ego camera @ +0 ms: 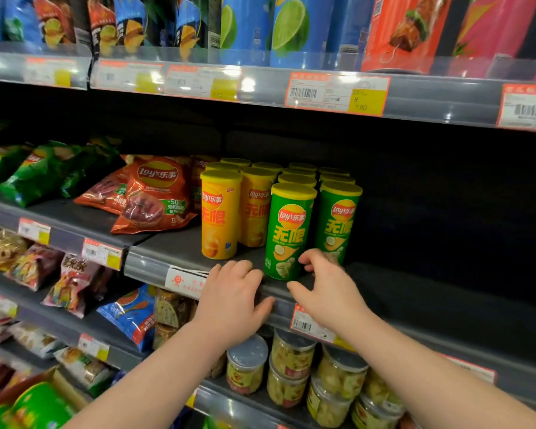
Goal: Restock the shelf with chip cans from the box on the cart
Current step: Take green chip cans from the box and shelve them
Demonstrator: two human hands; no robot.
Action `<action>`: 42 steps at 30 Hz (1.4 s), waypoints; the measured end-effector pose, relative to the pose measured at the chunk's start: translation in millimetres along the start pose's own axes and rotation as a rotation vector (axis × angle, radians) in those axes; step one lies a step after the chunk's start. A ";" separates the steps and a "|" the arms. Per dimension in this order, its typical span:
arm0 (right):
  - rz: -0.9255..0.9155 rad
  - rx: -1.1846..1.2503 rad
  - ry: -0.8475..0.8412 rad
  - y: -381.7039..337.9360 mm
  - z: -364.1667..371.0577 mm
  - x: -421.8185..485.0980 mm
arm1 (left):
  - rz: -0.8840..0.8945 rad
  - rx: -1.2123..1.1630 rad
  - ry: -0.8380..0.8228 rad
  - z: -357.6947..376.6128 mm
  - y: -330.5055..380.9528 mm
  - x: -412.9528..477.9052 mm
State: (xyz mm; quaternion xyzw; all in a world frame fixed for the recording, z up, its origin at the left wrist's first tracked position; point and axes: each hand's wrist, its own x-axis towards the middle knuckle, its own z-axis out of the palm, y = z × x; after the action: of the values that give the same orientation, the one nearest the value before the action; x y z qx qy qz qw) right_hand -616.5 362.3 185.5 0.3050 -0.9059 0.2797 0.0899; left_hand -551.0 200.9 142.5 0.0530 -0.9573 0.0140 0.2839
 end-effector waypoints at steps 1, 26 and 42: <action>-0.091 -0.081 0.010 -1.4 -0.8 -5.4 | 0.000 0.017 0.001 -0.2 1.9 -3.9; -0.718 -0.276 -0.573 -20.8 111.6 -99.9 | -0.505 0.158 -0.587 -9.3 16.8 -196.3; -0.677 -0.386 -0.744 -121.7 159.3 -183.6 | -0.644 0.098 -0.670 -64.9 -41.7 -328.9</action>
State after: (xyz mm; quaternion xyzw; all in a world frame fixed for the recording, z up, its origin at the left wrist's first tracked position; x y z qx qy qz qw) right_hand -395.4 285.0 47.5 0.6364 -0.7626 -0.0634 -0.0974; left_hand -237.1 193.8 17.6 0.3622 -0.9293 -0.0475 -0.0537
